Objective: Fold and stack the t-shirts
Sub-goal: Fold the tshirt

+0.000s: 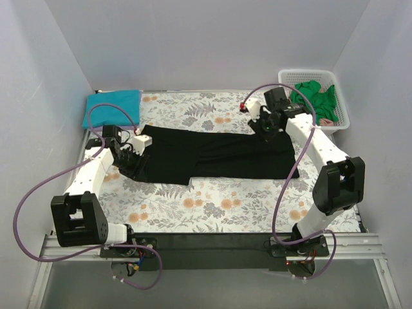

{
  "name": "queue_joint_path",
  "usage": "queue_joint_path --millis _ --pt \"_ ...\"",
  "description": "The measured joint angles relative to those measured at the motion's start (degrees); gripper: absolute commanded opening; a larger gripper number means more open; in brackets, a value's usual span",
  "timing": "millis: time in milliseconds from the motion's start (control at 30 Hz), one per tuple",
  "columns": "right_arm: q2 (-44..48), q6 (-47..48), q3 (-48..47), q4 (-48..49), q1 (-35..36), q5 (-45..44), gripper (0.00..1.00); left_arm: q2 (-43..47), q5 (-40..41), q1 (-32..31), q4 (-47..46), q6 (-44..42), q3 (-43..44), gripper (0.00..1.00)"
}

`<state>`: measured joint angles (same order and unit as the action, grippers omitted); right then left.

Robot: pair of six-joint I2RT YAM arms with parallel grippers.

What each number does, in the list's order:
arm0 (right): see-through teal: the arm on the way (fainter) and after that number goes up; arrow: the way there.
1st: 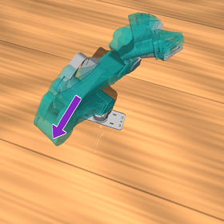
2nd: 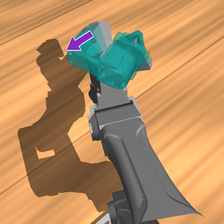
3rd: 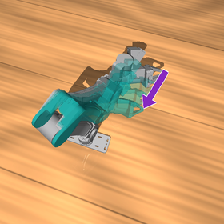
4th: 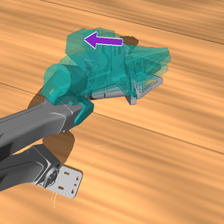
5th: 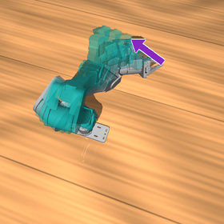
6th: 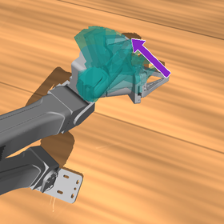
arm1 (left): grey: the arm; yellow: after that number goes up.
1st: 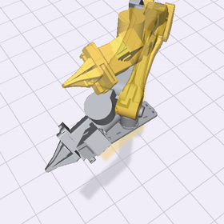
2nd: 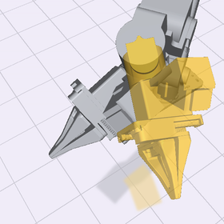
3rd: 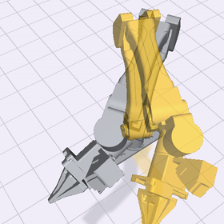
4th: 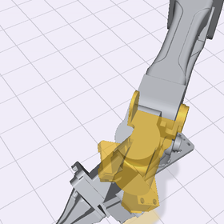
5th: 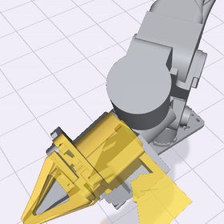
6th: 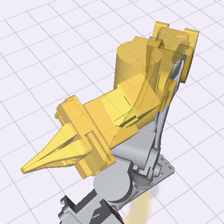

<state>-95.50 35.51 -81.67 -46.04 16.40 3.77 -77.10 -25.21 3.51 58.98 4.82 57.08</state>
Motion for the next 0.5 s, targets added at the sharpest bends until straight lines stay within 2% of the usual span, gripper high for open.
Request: queue_joint_path --millis 133,267,333,500 --pt "0.7 -8.9 -2.8 1.6 7.1 9.8 0.35 -2.3 -1.2 0.0 -1.5 0.1 -0.9 0.52" --pt "0.9 -19.8 5.0 10.2 15.5 18.1 0.44 -5.6 -2.7 0.0 -3.5 0.7 -3.1 0.52" --pt "0.8 -24.6 9.7 14.6 19.7 19.8 0.51 -7.9 -3.2 0.0 -4.1 1.0 -4.1 0.52" --pt "-2.0 -34.9 14.4 26.0 30.5 19.4 0.54 -10.2 -3.6 0.0 -4.9 1.9 -4.9 0.52"
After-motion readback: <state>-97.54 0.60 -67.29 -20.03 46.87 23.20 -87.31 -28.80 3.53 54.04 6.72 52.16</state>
